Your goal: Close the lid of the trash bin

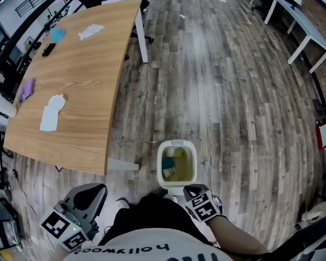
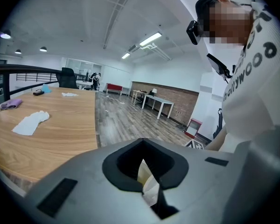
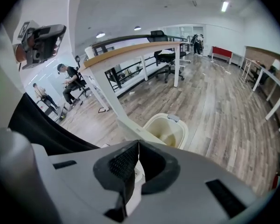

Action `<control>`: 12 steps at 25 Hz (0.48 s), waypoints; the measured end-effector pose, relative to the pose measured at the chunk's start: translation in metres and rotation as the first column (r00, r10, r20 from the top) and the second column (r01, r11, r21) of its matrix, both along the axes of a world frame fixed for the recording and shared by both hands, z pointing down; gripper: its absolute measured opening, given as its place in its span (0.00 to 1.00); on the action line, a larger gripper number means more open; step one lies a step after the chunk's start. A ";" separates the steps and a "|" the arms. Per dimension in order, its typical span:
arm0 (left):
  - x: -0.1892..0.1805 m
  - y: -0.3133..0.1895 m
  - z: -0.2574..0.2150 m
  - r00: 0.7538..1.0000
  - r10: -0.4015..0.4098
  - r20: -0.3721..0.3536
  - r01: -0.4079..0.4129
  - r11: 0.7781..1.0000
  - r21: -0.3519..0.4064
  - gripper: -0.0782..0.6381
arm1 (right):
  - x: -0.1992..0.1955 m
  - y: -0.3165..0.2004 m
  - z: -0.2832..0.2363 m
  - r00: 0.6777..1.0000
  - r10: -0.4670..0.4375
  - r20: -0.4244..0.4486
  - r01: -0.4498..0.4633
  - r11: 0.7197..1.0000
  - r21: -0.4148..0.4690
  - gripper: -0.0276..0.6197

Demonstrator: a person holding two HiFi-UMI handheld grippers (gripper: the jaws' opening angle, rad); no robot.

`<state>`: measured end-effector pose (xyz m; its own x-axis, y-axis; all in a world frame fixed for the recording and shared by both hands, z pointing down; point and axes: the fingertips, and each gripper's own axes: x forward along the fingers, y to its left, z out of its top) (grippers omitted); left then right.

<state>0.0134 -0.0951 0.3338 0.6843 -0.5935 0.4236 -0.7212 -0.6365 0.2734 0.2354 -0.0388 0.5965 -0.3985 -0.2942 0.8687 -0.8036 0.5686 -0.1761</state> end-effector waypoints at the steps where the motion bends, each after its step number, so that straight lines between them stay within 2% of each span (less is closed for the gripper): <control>1: 0.000 -0.002 0.001 1.000 -0.004 -0.001 0.004 1.000 -0.004 0.12 | 0.003 -0.006 0.001 1.000 0.006 -0.004 -0.006 1.000 -0.002 0.06; 12: 0.014 -0.031 0.023 1.000 0.002 -0.004 -0.003 0.999 -0.048 0.12 | 0.015 -0.067 0.019 0.994 0.109 0.029 -0.109 0.994 0.022 0.06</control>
